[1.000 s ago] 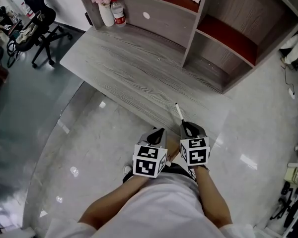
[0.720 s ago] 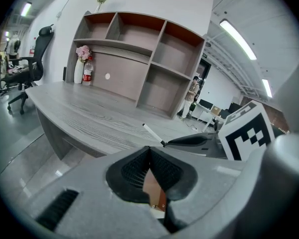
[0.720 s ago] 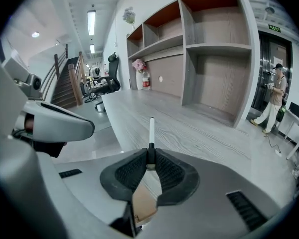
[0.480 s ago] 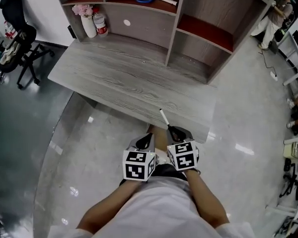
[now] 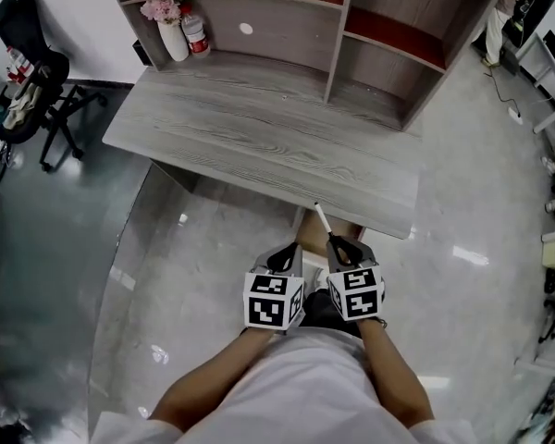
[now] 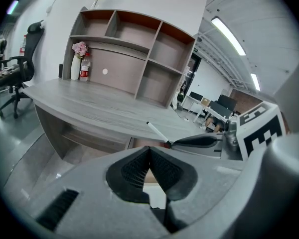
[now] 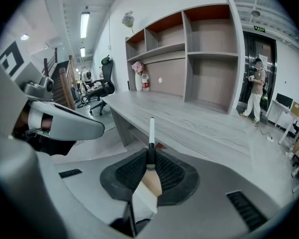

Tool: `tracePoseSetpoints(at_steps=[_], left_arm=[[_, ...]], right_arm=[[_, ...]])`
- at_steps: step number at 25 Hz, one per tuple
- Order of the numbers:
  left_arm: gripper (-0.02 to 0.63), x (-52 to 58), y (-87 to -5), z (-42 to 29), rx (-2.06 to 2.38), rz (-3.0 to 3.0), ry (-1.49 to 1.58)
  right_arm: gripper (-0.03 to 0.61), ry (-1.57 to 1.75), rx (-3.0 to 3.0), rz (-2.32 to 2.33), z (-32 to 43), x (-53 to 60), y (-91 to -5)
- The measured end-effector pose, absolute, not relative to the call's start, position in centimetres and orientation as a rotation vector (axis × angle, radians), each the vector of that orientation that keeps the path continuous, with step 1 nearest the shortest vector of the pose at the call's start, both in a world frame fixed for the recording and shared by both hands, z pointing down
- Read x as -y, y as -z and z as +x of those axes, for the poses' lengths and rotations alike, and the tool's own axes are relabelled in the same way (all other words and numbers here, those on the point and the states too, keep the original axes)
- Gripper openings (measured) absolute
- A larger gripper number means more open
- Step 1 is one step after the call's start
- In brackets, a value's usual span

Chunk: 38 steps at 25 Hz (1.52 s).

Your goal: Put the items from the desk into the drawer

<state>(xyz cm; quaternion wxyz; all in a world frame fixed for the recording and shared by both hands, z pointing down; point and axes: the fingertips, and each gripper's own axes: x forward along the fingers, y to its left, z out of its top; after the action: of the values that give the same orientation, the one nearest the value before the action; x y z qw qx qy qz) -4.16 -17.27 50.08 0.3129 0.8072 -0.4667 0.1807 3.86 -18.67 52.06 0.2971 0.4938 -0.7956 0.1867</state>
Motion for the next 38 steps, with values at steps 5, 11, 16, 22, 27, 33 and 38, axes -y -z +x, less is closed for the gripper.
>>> tracePoseSetpoints(at_steps=[5,11,16,22,27,33,38], left_arm=[[0.002,16.0,-51.3,-5.5,1.201,2.125,-0.533],[0.002,16.0,-52.4,-5.9,1.185,2.117,-0.555],[0.002,16.4,-53.4,-5.6,1.174,2.104,-0.576],[0.002,16.9,-54.8,-5.9,1.181,2.056,-0.591],[0.002,17.0,-55.9,-7.0,1.193,2.033,-0.619],[0.002,17.3,-56.5,-7.8,1.197,2.025,-0.634],[0.002,17.0,-57.2,-8.5,1.195,2.019,-0.640]], right_arm=[[0.048,-0.543,2.083,1.330,3.4,16.9,-53.8],[0.048,-0.610,2.047,1.324,3.2,16.1,-56.8],[0.048,-0.674,2.031,1.318,3.0,16.6,-59.2],[0.048,-0.733,2.003,1.313,2.8,17.3,-62.5],[0.048,-0.770,1.966,1.307,2.4,17.4,-65.1],[0.048,-0.796,1.931,1.291,1.9,18.4,-67.5],[0.048,-0.813,1.907,1.290,1.6,18.6,-68.7]])
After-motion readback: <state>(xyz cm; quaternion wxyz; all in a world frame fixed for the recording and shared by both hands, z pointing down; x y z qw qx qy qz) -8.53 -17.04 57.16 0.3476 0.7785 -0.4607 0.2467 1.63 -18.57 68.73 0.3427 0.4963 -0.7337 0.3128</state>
